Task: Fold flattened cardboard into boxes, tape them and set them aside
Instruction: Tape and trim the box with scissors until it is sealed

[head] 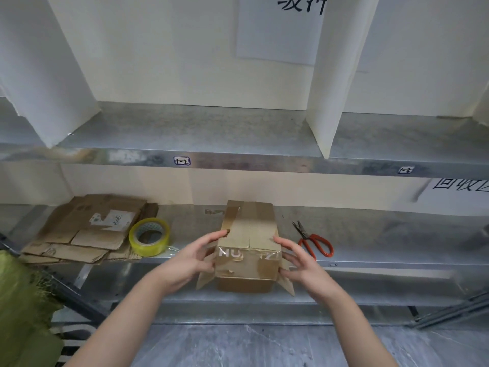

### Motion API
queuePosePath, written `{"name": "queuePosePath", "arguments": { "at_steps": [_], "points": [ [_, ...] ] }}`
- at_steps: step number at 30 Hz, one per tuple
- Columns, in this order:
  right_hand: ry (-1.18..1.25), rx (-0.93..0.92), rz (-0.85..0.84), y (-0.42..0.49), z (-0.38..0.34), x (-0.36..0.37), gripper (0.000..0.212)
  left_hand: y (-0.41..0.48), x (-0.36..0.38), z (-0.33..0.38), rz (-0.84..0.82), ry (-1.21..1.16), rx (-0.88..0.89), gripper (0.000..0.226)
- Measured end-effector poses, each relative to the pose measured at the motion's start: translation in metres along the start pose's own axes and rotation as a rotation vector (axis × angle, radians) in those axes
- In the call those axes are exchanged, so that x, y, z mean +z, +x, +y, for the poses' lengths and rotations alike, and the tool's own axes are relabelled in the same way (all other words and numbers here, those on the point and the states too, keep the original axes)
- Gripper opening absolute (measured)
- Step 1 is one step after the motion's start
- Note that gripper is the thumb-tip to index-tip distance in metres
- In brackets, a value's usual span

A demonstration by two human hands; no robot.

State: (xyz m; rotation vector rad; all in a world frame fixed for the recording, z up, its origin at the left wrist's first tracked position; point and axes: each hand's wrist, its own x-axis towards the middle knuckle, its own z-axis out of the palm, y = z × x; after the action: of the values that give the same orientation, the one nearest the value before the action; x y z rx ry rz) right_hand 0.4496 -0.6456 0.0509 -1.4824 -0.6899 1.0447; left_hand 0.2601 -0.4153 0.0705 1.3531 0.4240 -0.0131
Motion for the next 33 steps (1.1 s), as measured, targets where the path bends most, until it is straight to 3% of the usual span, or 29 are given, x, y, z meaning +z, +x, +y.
{"name": "queuePosePath", "arguments": {
  "at_steps": [3, 4, 6, 9, 13, 16, 20, 22, 25, 28, 33],
  "points": [
    [0.181, 0.042, 0.008, 0.002, -0.009, -0.007, 0.048, 0.005, 0.000, 0.001, -0.003, -0.148, 0.024, 0.044],
    [0.148, 0.041, 0.031, 0.002, -0.011, -0.005, 0.036, 0.007, 0.001, 0.000, -0.006, -0.106, 0.023, 0.046],
    [-0.003, 0.020, 0.122, 0.008, -0.008, 0.001, 0.030, 0.012, 0.007, -0.003, 0.056, 0.119, 0.017, 0.052],
    [-0.197, -0.104, 0.330, 0.022, 0.003, 0.016, 0.026, 0.026, 0.014, -0.015, 0.294, 0.459, 0.134, 0.035],
    [-0.387, -0.236, 0.424, 0.026, 0.011, 0.028, 0.027, 0.027, 0.020, -0.019, 0.413, 0.655, 0.246, 0.035],
    [-0.402, -0.186, 0.319, 0.020, 0.010, 0.025, 0.039, 0.021, 0.018, -0.016, 0.308, 0.533, 0.179, 0.038],
    [0.057, 0.054, 0.075, 0.013, 0.001, 0.001, 0.061, 0.014, 0.005, -0.004, 0.118, 0.113, 0.025, 0.049],
    [0.071, 0.069, 0.057, 0.012, -0.006, -0.009, 0.057, 0.011, 0.000, 0.001, 0.066, 0.105, 0.031, 0.044],
    [-0.017, 0.010, 0.041, 0.014, -0.007, -0.019, 0.041, 0.013, -0.003, 0.002, 0.015, 0.281, 0.077, 0.043],
    [-0.091, -0.057, 0.081, 0.016, -0.001, -0.020, 0.038, 0.017, -0.001, 0.001, 0.096, 0.413, 0.123, 0.046],
    [-0.292, -0.184, 0.233, 0.023, 0.011, -0.005, 0.041, 0.030, 0.013, -0.010, 0.384, 0.564, 0.261, 0.039]
  ]
}}
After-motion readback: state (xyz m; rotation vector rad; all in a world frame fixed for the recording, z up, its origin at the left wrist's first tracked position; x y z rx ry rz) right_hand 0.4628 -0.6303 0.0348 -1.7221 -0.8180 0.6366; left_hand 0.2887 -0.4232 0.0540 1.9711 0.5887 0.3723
